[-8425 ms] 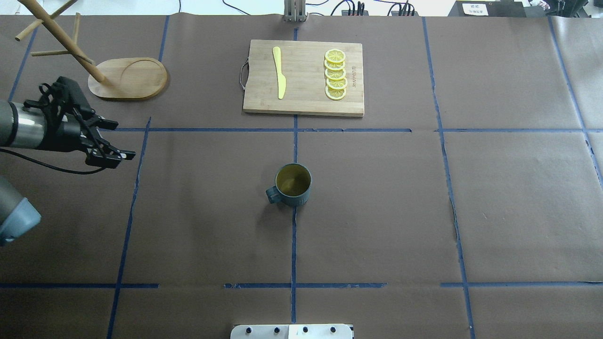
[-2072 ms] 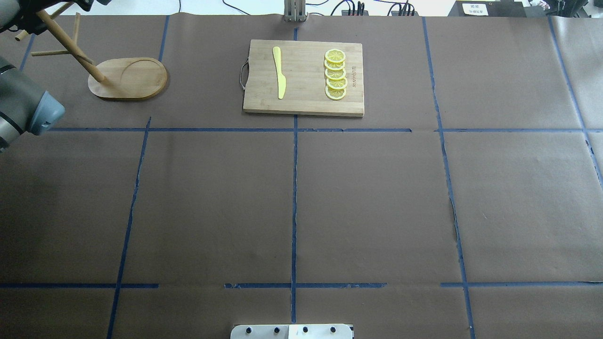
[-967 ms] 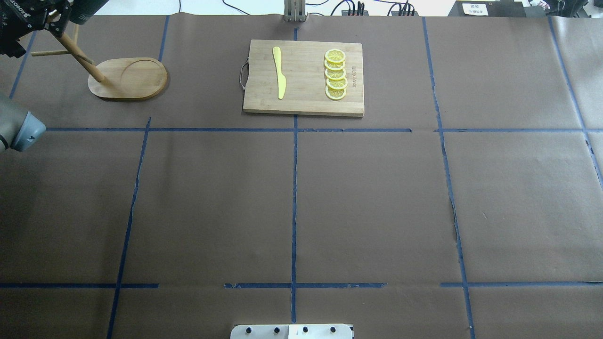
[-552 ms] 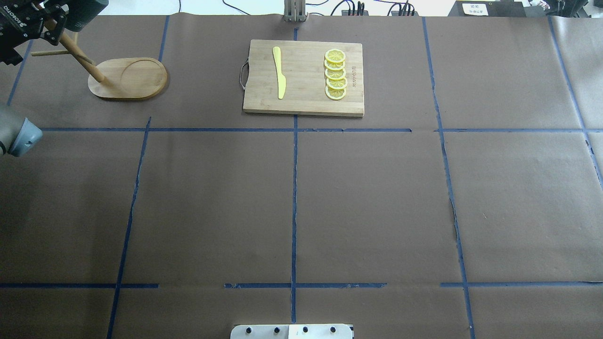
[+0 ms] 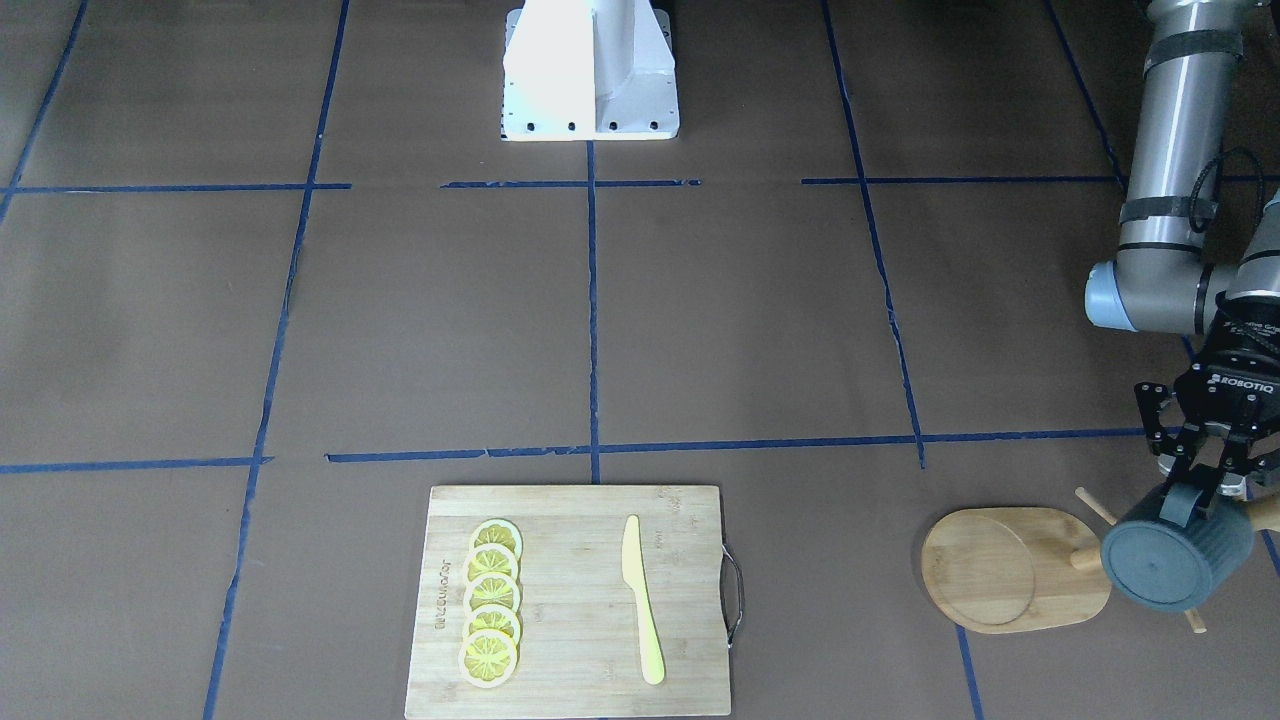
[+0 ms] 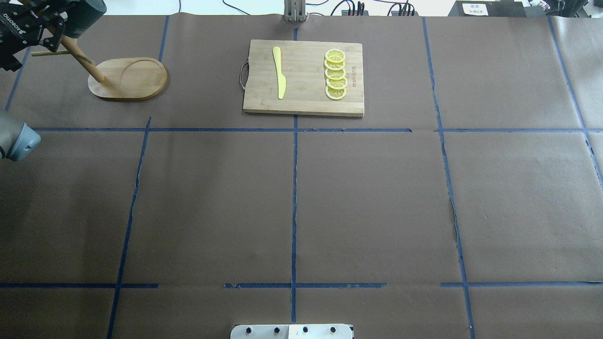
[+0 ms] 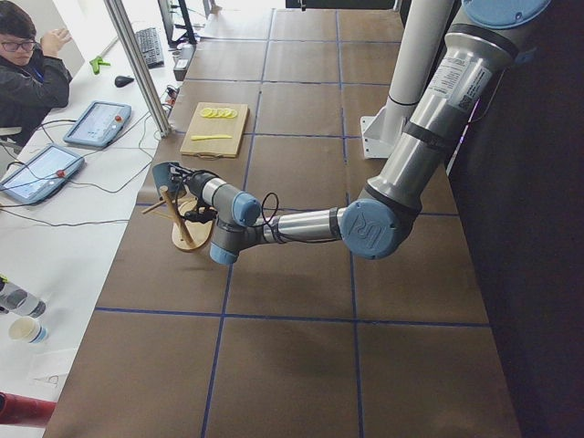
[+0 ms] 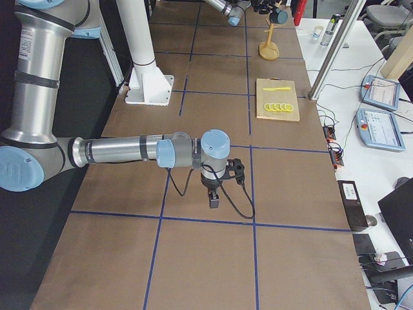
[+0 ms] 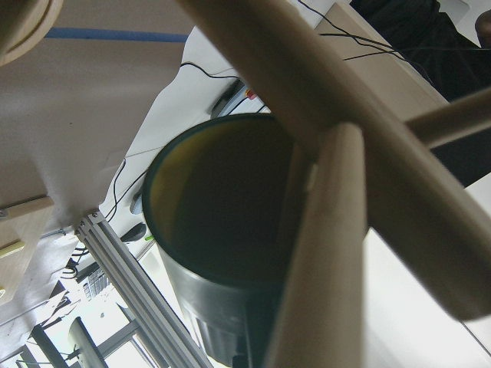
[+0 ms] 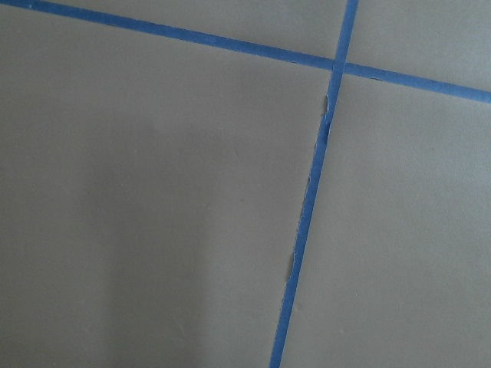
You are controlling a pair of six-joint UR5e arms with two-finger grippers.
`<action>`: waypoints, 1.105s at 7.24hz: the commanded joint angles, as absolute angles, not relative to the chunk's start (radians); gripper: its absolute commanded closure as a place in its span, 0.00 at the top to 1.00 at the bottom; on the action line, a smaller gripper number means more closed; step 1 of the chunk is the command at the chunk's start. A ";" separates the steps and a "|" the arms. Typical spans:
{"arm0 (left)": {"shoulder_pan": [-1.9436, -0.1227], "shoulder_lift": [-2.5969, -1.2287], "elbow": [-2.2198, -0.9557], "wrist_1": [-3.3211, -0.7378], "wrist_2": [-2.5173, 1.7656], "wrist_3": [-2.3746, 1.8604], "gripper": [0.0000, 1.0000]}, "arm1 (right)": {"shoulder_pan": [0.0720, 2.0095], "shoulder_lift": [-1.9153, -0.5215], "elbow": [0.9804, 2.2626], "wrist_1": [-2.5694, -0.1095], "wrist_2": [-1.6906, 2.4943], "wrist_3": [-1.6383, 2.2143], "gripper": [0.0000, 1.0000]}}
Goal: Hang cup on storage rack
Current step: 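Hook the mug handle over a rack peg with the left gripper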
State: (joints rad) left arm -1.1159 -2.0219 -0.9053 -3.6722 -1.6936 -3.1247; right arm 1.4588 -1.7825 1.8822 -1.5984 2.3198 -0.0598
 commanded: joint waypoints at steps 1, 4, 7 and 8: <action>-1.114 -2.023 -0.890 -3.682 -1.694 -3.125 0.99 | 1.459 -1.782 1.882 -1.598 2.321 -0.060 1.00; -1.109 -2.031 -0.893 -3.679 -1.697 -3.110 1.00 | 1.459 -1.782 1.885 -1.598 2.321 -0.060 1.00; -1.111 -2.023 -0.987 -3.672 -1.703 -3.079 1.00 | 1.459 -1.782 1.888 -1.598 2.321 -0.058 1.00; -1.117 -2.025 -1.029 -3.666 -1.756 -3.053 1.00 | 1.459 -1.782 1.888 -1.598 2.321 -0.058 1.00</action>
